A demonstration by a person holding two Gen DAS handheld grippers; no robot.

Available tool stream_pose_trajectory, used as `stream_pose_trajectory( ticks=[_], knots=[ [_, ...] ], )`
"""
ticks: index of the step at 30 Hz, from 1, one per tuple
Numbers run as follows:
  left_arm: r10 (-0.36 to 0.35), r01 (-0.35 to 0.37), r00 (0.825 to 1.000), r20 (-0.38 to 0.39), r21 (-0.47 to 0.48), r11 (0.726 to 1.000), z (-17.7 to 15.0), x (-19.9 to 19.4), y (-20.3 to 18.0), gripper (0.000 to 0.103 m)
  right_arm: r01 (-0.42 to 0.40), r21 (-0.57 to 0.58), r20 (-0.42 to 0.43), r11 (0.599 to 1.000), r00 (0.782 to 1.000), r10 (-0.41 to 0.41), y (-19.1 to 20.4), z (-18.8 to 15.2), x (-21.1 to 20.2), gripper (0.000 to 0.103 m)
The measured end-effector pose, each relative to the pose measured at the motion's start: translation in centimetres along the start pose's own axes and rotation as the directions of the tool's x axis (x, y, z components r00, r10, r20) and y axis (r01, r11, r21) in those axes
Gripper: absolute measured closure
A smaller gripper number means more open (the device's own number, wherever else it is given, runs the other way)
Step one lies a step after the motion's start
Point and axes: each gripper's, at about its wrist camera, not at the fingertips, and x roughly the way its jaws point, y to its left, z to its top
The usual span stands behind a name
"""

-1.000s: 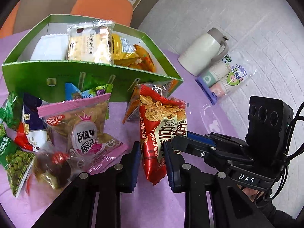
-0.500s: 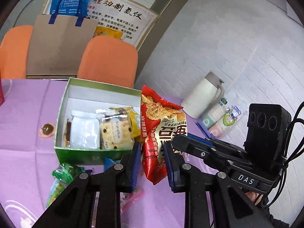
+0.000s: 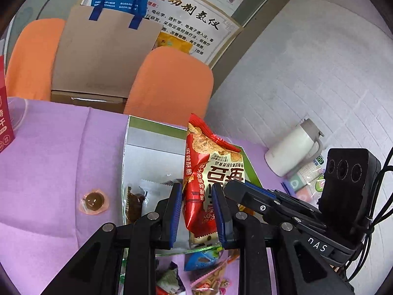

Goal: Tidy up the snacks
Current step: 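Carry the red chip bag into the green box and open the left tool, then move the right tool to the small red-wrapped snack and the left tool to the brown pack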

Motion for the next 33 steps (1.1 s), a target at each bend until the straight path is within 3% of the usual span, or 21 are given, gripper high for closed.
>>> stream_pose_trajectory(
  ticks=[1,3,4,5,10,13,17,23,33],
  knots=[
    [0.018,-0.018,1.0,0.003,0.002,1.0,0.2,0.2,0.3,0.07,0.011,-0.006,-0.002,1.0,1.0,-0.011,-0.1,0.2,0.3,0.087],
    [0.087,-0.087,0.996,0.017,-0.004,0.996,0.0,0.1,0.6,0.023,0.055,-0.016,-0.003,0.998,0.998,-0.055,-0.4,0.1,0.5,0.066],
    [0.135,-0.135,0.99,0.043,-0.003,0.991,-0.2,-0.3,0.6,0.018,0.085,-0.016,0.006,0.996,0.996,-0.085,-0.6,0.0,0.4,0.04],
    [0.173,-0.174,0.982,0.069,0.002,0.985,-0.5,-0.6,0.6,0.014,0.123,-0.018,0.028,0.992,0.992,-0.122,-0.8,-0.3,0.0,0.027],
    [0.22,-0.222,0.973,0.064,0.022,0.975,-1.2,-1.1,1.0,0.013,0.166,-0.044,0.03,0.985,0.986,-0.165,-1.7,-1.5,-0.9,0.015],
    [0.238,-0.24,0.969,0.069,0.038,0.97,-1.7,-1.9,0.5,0.013,0.191,-0.058,0.023,0.98,0.982,-0.19,-1.5,-1.7,-1.5,0.014],
    [0.265,-0.272,0.96,0.092,0.072,0.96,-2.2,-3.4,-1.4,0.013,0.153,-0.075,0.053,0.985,0.987,-0.15,-0.3,-1.7,-3.9,0.014],
    [0.208,-0.224,0.969,0.132,0.117,0.968,-4.5,-7.0,-4.8,0.013,0.131,-0.093,0.135,0.987,0.984,-0.118,1.7,-2.8,-9.2,0.007],
    [0.206,-0.218,0.975,0.089,0.167,0.961,-11.5,-8.2,-6.6,0.013,0.154,-0.086,0.138,0.984,0.98,-0.141,1.8,-8.9,-16.0,0.003]
  ],
)
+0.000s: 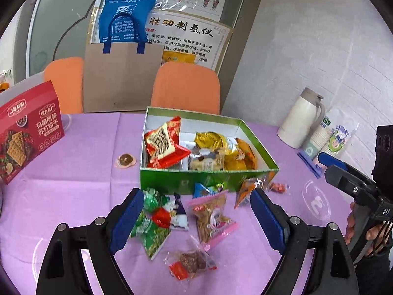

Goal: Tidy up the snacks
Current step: 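Move the right tool to the small red-wrapped snack and the left tool to the brown pack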

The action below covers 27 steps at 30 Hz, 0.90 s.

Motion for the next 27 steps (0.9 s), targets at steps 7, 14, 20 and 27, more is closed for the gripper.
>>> stream_pose_trajectory(
  ticks=[7,14,20,27],
  knots=[
    [-0.047,0.048,0.992,-0.118,0.008,0.999,-4.9,0.9,0.6,0.013,0.004,0.012,-0.144,1.0,0.99,-0.002,-0.2,-4.3,0.2,0.003],
    [-0.11,0.117,0.976,-0.189,0.027,0.993,-7.2,2.0,1.2,0.022,0.047,0.001,-0.155,0.999,0.987,-0.047,-1.2,-5.6,0.2,0.003],
    [-0.12,0.132,0.973,-0.196,0.047,0.99,-7.2,3.3,1.0,0.025,0.185,-0.047,-0.244,0.982,0.951,-0.191,-7.1,-5.1,4.3,0.018],
    [-0.151,0.173,0.963,-0.222,0.081,0.982,-7.3,4.2,0.9,0.025,0.194,-0.048,-0.355,0.98,0.914,-0.198,-12.9,-5.1,9.6,0.032]
  ],
)
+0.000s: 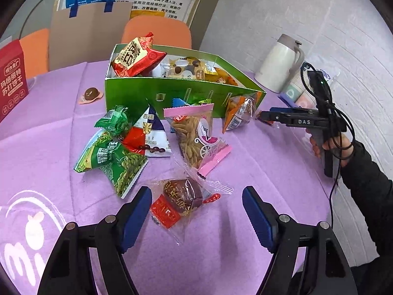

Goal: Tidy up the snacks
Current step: 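Move the right tool to the small red-wrapped snack and the left tool to the brown pack, then grasp the red-wrapped snack with the right tool while the left tool grasps the brown chocolate pack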

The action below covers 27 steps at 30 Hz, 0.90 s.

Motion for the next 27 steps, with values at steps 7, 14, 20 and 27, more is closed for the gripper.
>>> stream_pose_trajectory(
  ticks=[7,14,20,27],
  knots=[
    [0.016,-0.017,0.999,-0.039,-0.014,1.0,0.1,1.0,0.5,0.033,-0.105,0.045,-0.052,0.993,0.993,0.107,1.7,-3.2,-1.3,0.049],
    [0.079,-0.08,0.997,-0.019,-0.046,0.996,0.9,1.8,0.7,0.031,-0.033,0.044,-0.005,0.998,0.999,0.033,2.6,-3.2,-2.6,0.049],
    [0.076,-0.078,0.996,-0.036,-0.032,0.996,1.5,2.9,0.1,0.025,-0.005,0.222,-0.014,0.975,1.0,0.009,0.3,-2.4,-0.8,0.049],
    [0.092,-0.089,0.993,-0.07,0.032,0.995,1.1,3.2,-1.5,0.026,0.038,0.235,0.001,0.971,0.999,-0.039,0.7,-0.5,0.6,0.049]
  ],
)
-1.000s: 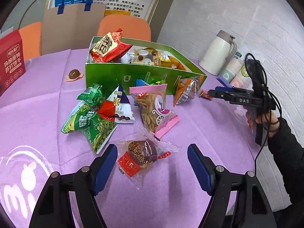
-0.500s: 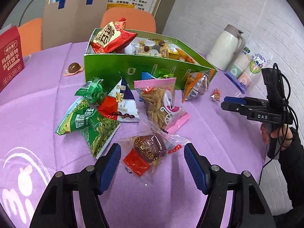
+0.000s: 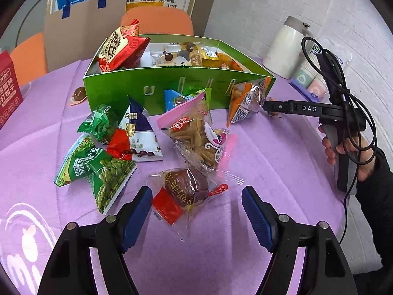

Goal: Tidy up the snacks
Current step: 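Grasp the red-wrapped snack with the right tool while the left tool grasps the brown chocolate pack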

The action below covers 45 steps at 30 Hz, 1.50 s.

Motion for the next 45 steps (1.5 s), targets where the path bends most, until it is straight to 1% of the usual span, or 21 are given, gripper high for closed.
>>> stream_pose_trajectory(
  ticks=[2,5,10,12,13,15,17,20,23,25,26,27,29,34,35,37,38,41,42,44,45],
  knots=[
    [0.005,-0.004,1.0,0.011,-0.012,1.0,0.2,0.0,0.0,0.026,0.037,-0.013,0.009,0.999,0.999,-0.036,0.2,0.1,0.2,0.062],
    [0.01,-0.01,1.0,0.012,-0.023,1.0,0.9,0.3,0.1,0.024,0.051,-0.012,0.017,0.999,0.999,-0.051,-0.1,-0.1,0.1,0.075],
    [-0.006,0.006,1.0,0.008,-0.023,1.0,1.3,1.0,0.0,0.027,0.044,-0.019,0.017,0.999,0.999,-0.044,-0.6,-0.6,-0.4,0.079],
    [0.013,-0.013,1.0,-0.003,-0.016,1.0,1.2,1.1,0.0,0.055,0.037,-0.02,0.01,0.999,0.999,-0.037,-0.7,-0.9,-0.7,0.08],
    [0.009,-0.009,1.0,-0.002,-0.011,1.0,1.1,0.9,0.0,0.061,0.024,-0.014,0.012,1.0,1.0,-0.024,-0.7,-1.1,-1.1,0.08],
    [-0.005,0.005,1.0,-0.006,-0.012,1.0,1.1,0.6,0.0,0.08,0.002,-0.008,0.031,1.0,1.0,-0.002,-0.5,-1.7,-2.3,0.08],
    [-0.027,0.028,1.0,0.004,-0.024,0.999,0.9,0.2,0.2,0.095,-0.025,-0.012,0.059,1.0,0.998,0.026,-0.1,-2.3,-3.9,0.08],
    [-0.015,0.016,1.0,0.02,-0.053,0.998,0.5,-0.4,0.9,0.095,-0.047,-0.039,0.104,0.998,0.993,0.051,0.9,-2.8,-6.3,0.08],
    [-0.008,0.009,1.0,0.027,-0.037,0.999,0.6,-0.8,0.8,0.092,-0.06,-0.076,0.13,0.995,0.989,0.07,2.1,-2.8,-7.8,0.08],
    [0.032,-0.031,0.998,0.055,-0.028,0.999,0.9,-1.3,0.5,0.071,-0.064,-0.096,0.138,0.993,0.987,0.077,2.7,-2.8,-8.3,0.08],
    [0.04,-0.039,0.996,0.074,-0.017,0.999,1.1,-1.6,0.3,0.045,-0.069,-0.1,0.137,0.993,0.987,0.082,3.0,-2.8,-8.3,0.08],
    [0.041,-0.041,0.995,0.088,-0.001,0.999,1.3,-1.7,0.1,0.029,-0.074,-0.105,0.135,0.992,0.987,0.087,3.3,-2.7,-8.2,0.08],
    [0.042,-0.045,0.995,0.088,0.037,0.998,1.8,-1.3,-0.3,0.028,-0.08,-0.112,0.127,0.99,0.987,0.094,3.8,-2.8,-7.9,0.08],
    [0.029,-0.03,0.999,0.018,0.071,0.997,3.0,1.7,-0.5,0.027,-0.098,-0.115,0.095,0.988,0.989,0.109,4.5,-3.2,-6.8,0.08],
    [0.011,-0.014,0.999,0.046,0.064,0.998,3.0,1.7,-0.3,0.027,-0.101,-0.117,0.088,0.988,0.99,0.112,4.6,-3.2,-6.7,0.08],
    [-0.027,0.025,0.998,0.051,0.032,0.999,3.0,1.5,0.2,0.033,-0.104,-0.124,0.08,0.987,0.99,0.115,4.7,-3.3,-6.5,0.08],
    [-0.042,0.04,0.997,0.061,0.023,0.999,2.9,1.1,0.3,0.053,-0.105,-0.128,0.079,0.986,0.99,0.115,4.8,-3.4,-6.5,0.08],
    [-0.061,0.059,0.996,0.067,0.035,0.998,2.7,0.1,0.5,0.073,-0.113,-0.133,0.085,0.985,0.989,0.125,5.1,-3.2,-6.7,0.08],
    [-0.073,0.07,0.995,0.071,0.037,0.997,2.6,-0.1,0.6,0.084,-0.114,-0.134,0.089,0.984,0.988,0.127,5.2,-3.2,-6.8,0.08],
    [-0.101,0.099,0.993,0.063,0.034,0.994,2.6,-0.5,0.7,0.095,-0.121,-0.134,0.096,0.984,0.986,0.134,5.4,-3.1,-7.0,0.08],
    [-0.077,0.074,0.996,0.052,0.041,0.996,2.6,-0.5,0.6,0.095,-0.122,-0.135,0.097,0.983,0.986,0.136,5.5,-3.1,-7.0,0.08]
  ],
)
